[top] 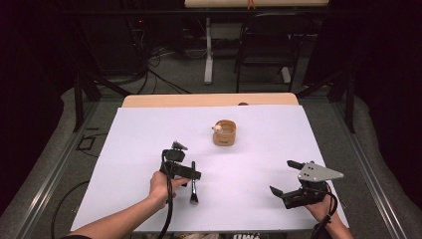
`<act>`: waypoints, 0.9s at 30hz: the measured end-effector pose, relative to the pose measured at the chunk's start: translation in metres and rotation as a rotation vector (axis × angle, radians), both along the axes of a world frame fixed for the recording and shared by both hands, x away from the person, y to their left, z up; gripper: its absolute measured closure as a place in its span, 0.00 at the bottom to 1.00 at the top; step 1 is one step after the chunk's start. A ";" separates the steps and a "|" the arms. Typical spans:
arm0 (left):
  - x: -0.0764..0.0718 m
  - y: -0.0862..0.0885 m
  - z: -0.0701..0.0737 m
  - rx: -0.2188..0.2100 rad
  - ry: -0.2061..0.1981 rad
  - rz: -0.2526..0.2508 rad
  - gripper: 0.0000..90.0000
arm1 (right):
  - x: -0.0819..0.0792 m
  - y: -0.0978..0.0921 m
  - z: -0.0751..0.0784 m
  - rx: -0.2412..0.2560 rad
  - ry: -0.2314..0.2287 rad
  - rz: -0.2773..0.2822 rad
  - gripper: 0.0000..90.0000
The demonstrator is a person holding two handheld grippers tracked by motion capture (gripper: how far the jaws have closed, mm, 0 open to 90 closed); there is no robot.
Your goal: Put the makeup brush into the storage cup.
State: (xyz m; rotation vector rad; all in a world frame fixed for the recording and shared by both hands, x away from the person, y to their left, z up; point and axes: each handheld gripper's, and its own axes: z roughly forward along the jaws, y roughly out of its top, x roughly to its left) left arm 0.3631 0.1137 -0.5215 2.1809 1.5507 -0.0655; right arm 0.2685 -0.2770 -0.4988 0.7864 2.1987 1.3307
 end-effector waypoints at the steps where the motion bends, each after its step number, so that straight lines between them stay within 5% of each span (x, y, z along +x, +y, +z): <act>1: 0.000 0.000 -0.001 -0.005 0.007 -0.002 0.17 | 0.000 0.000 0.000 0.000 0.000 0.000 0.00; 6: 0.000 -0.005 -0.004 -0.019 0.032 0.002 0.27 | 0.000 0.000 0.000 -0.002 0.000 -0.002 0.00; 17: -0.003 -0.010 -0.004 -0.009 0.003 0.002 0.50 | -0.001 0.000 0.000 -0.006 -0.002 -0.007 0.00; 27: -0.005 -0.013 -0.009 0.001 0.016 -0.001 0.65 | 0.000 0.000 0.000 -0.005 -0.004 -0.009 0.01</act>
